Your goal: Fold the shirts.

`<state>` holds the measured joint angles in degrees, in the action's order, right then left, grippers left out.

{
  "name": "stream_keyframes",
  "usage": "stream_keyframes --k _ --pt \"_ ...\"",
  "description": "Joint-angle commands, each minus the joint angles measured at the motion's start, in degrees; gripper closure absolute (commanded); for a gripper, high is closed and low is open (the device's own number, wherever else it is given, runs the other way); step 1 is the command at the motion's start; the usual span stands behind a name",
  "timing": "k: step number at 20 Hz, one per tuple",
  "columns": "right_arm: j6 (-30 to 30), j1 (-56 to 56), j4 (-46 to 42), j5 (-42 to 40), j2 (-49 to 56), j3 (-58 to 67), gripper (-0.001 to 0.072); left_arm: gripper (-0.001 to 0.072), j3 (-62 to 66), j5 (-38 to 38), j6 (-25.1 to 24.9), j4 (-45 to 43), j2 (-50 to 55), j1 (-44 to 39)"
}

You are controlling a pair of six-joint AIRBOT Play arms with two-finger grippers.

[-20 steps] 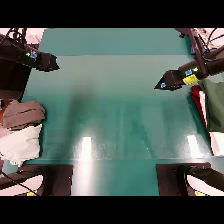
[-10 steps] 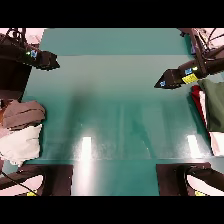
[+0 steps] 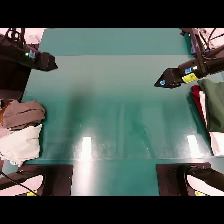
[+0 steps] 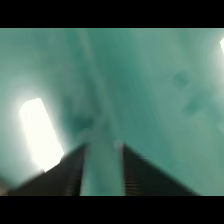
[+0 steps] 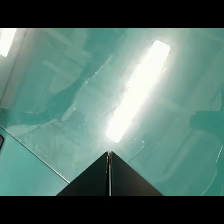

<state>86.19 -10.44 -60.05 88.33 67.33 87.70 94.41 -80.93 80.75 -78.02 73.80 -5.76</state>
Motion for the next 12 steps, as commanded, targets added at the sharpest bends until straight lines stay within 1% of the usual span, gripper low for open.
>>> stream_keyframes --k 1,3,4,5,6,8,9,12 --pt "-1.07 -0.04 0.0 0.0 -0.02 0.04 0.0696 0.0387 -2.36 -11.02 1.99 -12.94 -0.09 0.04" --pt "-1.22 -0.04 0.0 0.33 -0.02 0.04 0.0695 0.0386 -8.68 -11.65 3.52 -21.77 -0.68 0.04" --pt "-1.25 -0.04 0.0 0.31 -0.02 0.04 0.0695 0.038 -11.78 -11.45 3.52 -25.33 -0.7 0.04" --pt "-1.27 -0.04 -0.04 0.31 -0.02 0.04 0.0695 0.0205 -15.08 -10.34 3.89 -28.48 -0.72 0.04" --pt "-1.29 -0.04 -0.04 0.33 -0.02 0.04 0.0696 0.008 -17.97 -8.74 5.86 -31.28 -0.72 0.04" --pt "-1.29 -0.04 -0.04 0.28 -0.02 0.04 0.0695 0.0076 -23.3 -4.7 7.85 -35.5 -0.72 0.33" --pt "-1.27 -0.04 -0.04 0.26 -0.02 0.04 0.0695 0.0076 -25.53 -2.25 7.91 -35.6 -0.72 1.29" --pt "-1.27 -0.04 -0.04 0.26 -0.02 0.04 0.0695 0.0076 -30.86 3.41 10.36 -35.32 -0.72 6.21"
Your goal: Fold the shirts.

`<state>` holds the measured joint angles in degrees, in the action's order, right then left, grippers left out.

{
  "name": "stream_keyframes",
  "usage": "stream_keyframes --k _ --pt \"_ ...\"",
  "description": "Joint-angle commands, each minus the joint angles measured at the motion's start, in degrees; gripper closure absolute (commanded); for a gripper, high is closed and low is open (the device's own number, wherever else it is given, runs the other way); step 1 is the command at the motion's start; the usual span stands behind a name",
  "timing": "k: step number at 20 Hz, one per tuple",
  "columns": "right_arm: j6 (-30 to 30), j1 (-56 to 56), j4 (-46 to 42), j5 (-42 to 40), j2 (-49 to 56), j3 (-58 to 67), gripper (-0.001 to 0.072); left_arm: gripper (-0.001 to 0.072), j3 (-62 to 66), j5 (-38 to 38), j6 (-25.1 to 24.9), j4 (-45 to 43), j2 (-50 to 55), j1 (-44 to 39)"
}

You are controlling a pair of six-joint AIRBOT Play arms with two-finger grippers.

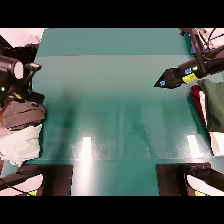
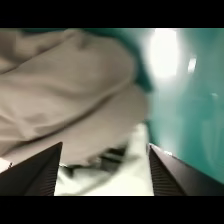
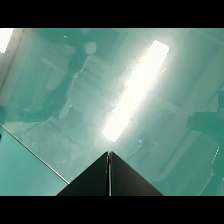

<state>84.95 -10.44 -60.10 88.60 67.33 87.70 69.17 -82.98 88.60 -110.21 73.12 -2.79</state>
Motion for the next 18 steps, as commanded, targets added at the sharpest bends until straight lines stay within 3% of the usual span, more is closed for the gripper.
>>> stream_keyframes --k 1,5,6,8,9,14,18 --pt "-0.02 -0.04 0.0 -0.02 -0.02 0.04 0.0696 0.0076 -7.26 6.62 2.51 -2.99 -0.02 4.87" --pt "0.0 -0.04 0.02 -0.17 -0.02 0.04 0.0695 0.0077 -12.24 10.86 2.49 0.24 -0.02 9.11" --pt "0.0 -0.04 0.02 -0.17 -0.02 0.04 0.0695 0.0136 -12.33 11.21 2.45 0.11 -0.02 9.11" --pt "0.0 -0.04 0.04 -0.2 -0.02 0.04 0.0696 0.0587 -12.0 11.47 2.51 0.31 -0.07 9.11" --pt "0.0 -0.04 0.04 -0.24 -0.02 0.04 0.0695 0.0672 -11.63 11.45 2.51 0.35 -0.11 9.11" --pt "0.0 0.57 0.09 -2.82 -0.02 3.26 0.0695 0.068 -0.44 8.9 1.11 0.79 -5.07 6.88" --pt "0.0 1.36 -0.11 -5.64 -0.04 9.51 0.0695 0.068 16.7 4.98 -7.21 9.97 -13.38 -1.51"
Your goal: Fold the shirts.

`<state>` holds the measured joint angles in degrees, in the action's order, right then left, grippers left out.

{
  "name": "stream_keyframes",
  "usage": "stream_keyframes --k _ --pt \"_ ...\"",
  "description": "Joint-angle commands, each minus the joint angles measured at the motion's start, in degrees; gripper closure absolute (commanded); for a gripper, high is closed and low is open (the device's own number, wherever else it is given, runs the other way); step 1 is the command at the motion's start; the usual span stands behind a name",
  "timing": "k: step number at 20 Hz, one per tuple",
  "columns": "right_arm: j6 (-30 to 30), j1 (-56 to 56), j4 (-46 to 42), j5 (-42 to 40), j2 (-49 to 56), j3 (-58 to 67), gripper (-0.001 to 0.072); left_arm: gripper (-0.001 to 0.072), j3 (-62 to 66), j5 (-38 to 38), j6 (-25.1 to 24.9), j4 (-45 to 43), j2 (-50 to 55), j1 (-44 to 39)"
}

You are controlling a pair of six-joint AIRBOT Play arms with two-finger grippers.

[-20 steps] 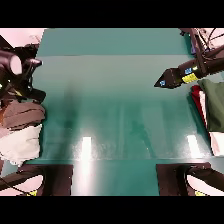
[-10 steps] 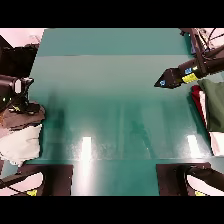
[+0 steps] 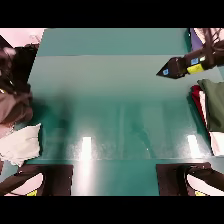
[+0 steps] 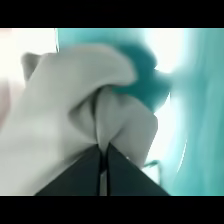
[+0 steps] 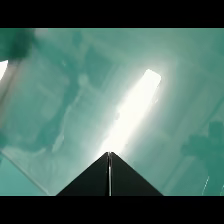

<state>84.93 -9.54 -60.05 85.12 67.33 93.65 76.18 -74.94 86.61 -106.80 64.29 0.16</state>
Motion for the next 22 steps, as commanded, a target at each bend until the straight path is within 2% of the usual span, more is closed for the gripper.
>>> stream_keyframes --k 1,3,6,11,13,16,17,18,19,21,22 --pt "0.02 0.55 -0.11 -2.91 -0.04 4.83 0.0695 0.068 13.09 -5.62 -7.02 10.54 -5.44 -6.36" --pt "0.0 0.55 -0.11 -4.24 -0.02 7.04 0.0695 0.068 19.06 -9.73 -10.1 20.09 -5.9 -9.92" --pt "0.0 0.57 -0.09 -4.52 -0.04 9.22 0.0695 0.068 22.21 -7.8 -14.19 32.0 -5.84 -16.35" --pt "0.02 0.55 -0.07 -4.59 0.07 9.33 0.0695 0.068 22.21 -1.9 -18.21 33.81 1.27 -26.34" --pt "0.02 0.55 -0.09 -4.61 0.09 9.33 0.0695 0.068 22.21 1.95 -19.58 35.41 7.54 -26.95" --pt "0.02 0.55 -0.09 -4.59 0.09 9.33 0.0695 0.0678 22.21 11.08 -18.93 37.64 17.05 -26.88" --pt "0.02 0.57 -0.11 -4.59 0.09 9.33 0.0695 0.0639 22.23 13.49 -18.64 37.35 19.41 -26.73" --pt "0.02 0.61 -0.11 -4.57 0.09 9.33 0.0695 0.0365 22.23 15.06 -16.06 36.83 21.07 -26.23" --pt "0.0 0.61 -0.13 -4.55 0.09 9.33 0.0695 0.0168 22.25 15.23 -13.05 36.3 21.73 -25.42" --pt "-0.02 0.61 -0.26 -4.57 0.11 9.33 0.0695 0.0157 23.26 10.49 -9.35 36.37 21.62 -22.08" --pt "-0.02 0.61 -1.11 -4.57 0.11 9.33 0.0695 0.0157 24.37 5.27 -8.33 36.44 21.57 -19.89"
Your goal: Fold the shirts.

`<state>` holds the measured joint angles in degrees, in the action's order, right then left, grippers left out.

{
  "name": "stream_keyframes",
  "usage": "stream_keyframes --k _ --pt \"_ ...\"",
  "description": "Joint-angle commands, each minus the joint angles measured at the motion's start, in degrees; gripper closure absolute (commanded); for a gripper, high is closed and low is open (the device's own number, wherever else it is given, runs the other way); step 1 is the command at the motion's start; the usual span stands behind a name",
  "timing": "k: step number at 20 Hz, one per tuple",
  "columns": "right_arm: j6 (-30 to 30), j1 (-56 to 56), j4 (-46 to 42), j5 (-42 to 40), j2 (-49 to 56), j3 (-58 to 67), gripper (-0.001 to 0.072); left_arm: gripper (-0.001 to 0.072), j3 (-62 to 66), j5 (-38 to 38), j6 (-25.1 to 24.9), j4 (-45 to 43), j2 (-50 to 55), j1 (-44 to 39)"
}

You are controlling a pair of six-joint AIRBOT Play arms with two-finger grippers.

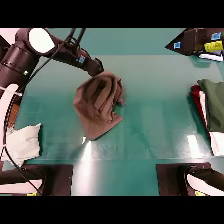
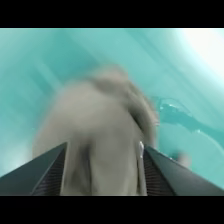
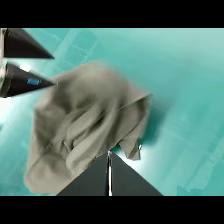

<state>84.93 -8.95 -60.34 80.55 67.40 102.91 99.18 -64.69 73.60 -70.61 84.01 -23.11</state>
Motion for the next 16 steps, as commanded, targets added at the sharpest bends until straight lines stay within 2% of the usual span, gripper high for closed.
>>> stream_keyframes --k 1,3,5,7,11,13,16 --pt "0.0 0.02 -1.84 0.28 0.02 0.07 0.0695 0.0157 1.97 -10.58 5.49 0.48 1.86 5.51" --pt "0.02 0.02 -3.87 0.98 0.04 0.07 0.0695 0.0157 0.22 -21.42 7.5 0.57 1.7 9.29" --pt "0.0 0.02 -4.39 1.01 0.02 0.07 0.0695 0.0158 -7.98 -23.02 7.65 0.55 -0.94 11.13" --pt "0.0 0.02 -4.35 1.01 0.04 0.07 0.0695 0.0157 -20.59 -17.51 8.37 0.59 -6.71 11.26" --pt "0.0 0.02 -4.35 0.24 0.04 0.07 0.0695 0.0157 -46.66 -5.25 10.03 7.37 -20.24 10.95" --pt "0.0 0.02 -4.35 0.13 0.04 0.07 0.0695 0.0156 -54.51 -0.68 9.88 11.15 -23.8 10.95" --pt "0.0 0.02 -4.33 0.17 0.04 0.07 0.0695 0.0156 -60.46 2.51 5.42 16.81 -24.24 10.08"
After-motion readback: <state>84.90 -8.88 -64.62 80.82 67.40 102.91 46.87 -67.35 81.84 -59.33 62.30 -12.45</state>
